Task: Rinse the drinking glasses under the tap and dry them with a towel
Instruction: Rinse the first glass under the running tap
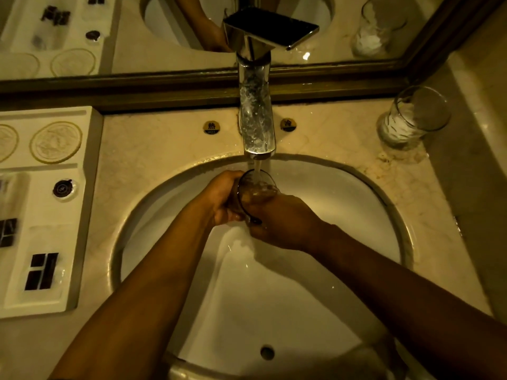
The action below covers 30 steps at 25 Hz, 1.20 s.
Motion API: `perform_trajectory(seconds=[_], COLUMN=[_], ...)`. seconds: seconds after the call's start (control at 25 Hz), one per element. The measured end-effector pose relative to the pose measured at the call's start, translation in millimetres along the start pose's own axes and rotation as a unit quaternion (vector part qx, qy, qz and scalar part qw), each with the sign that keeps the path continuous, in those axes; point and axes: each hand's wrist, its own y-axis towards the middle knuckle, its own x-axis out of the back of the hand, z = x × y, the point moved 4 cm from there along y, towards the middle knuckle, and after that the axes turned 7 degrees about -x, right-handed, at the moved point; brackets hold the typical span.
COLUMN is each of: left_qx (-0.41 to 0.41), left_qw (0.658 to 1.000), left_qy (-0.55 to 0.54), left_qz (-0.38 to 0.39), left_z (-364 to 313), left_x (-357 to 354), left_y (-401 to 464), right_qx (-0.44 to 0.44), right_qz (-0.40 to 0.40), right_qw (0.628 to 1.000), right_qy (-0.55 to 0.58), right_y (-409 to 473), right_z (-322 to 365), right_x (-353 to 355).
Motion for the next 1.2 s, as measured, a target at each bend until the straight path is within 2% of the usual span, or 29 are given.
perform_trajectory(seconds=[0.12, 0.2, 0.24, 0.28, 0.36, 0.44, 0.56, 0.72, 0.8, 0.88, 0.96, 1.04, 1.12, 1.2], left_qx=[0.016, -0.008, -0.034, -0.061, -0.119, -0.184, -0.213, -0.129, -0.110, -0.123, -0.149, -0.180, -0.206, -0.232], left_qw=[0.999, 0.996, 0.993, 0.991, 0.984, 0.974, 0.966, 0.957, 0.961, 0.963, 0.953, 0.942, 0.930, 0.920], left_qy=[-0.026, -0.063, -0.078, -0.090, -0.115, -0.127, -0.145, -0.253, -0.255, -0.225, -0.183, -0.170, -0.176, -0.136], left_qz=[0.032, 0.062, 0.075, 0.081, 0.066, 0.025, -0.002, 0.058, 0.010, -0.086, -0.192, -0.225, -0.249, -0.284], left_z=[9.8, 14.1, 16.0, 17.4, 20.3, 21.3, 21.4, 13.5, 8.2, 8.0, 6.6, 4.1, 5.5, 9.1], left_x=[-2.6, -4.8, -6.3, -8.3, -12.3, -13.6, -12.1, -9.5, -7.6, -10.9, -12.9, -13.4, -12.1, -9.9], left_y=[0.4, 1.1, 0.6, 0.1, -3.8, -7.0, -13.8, -22.6, -20.5, -16.8, -16.1, -16.7, -15.8, -14.6], right_qx=[0.060, 0.030, -0.017, -0.076, -0.176, -0.242, -0.318, -0.335, -0.338, -0.353, -0.358, -0.358, -0.355, -0.362], right_qz=[-0.031, -0.040, -0.057, -0.076, -0.122, -0.147, -0.166, -0.156, -0.173, -0.186, -0.160, -0.127, -0.091, -0.062], right_qw=[0.998, 0.995, 0.985, 0.960, 0.876, 0.812, 0.774, 0.781, 0.760, 0.696, 0.630, 0.580, 0.553, 0.557], right_qy=[0.002, 0.087, 0.164, 0.259, 0.431, 0.511, 0.522, 0.503, 0.528, 0.596, 0.670, 0.721, 0.748, 0.745], right_y=[5.4, 8.4, 11.0, 14.0, 18.2, 20.4, 23.8, 31.6, 33.7, 31.5, 26.9, 22.5, 21.0, 21.5], right_z=[-5.1, -7.7, -9.5, -12.5, -17.1, -17.5, -22.7, -22.4, -17.8, -13.7, -4.9, 1.3, 1.4, 3.2], right_x=[7.9, 7.2, 6.7, 6.3, 0.9, -7.3, -16.1, -18.6, -17.8, -23.5, -29.3, -31.3, -34.1, -35.9])
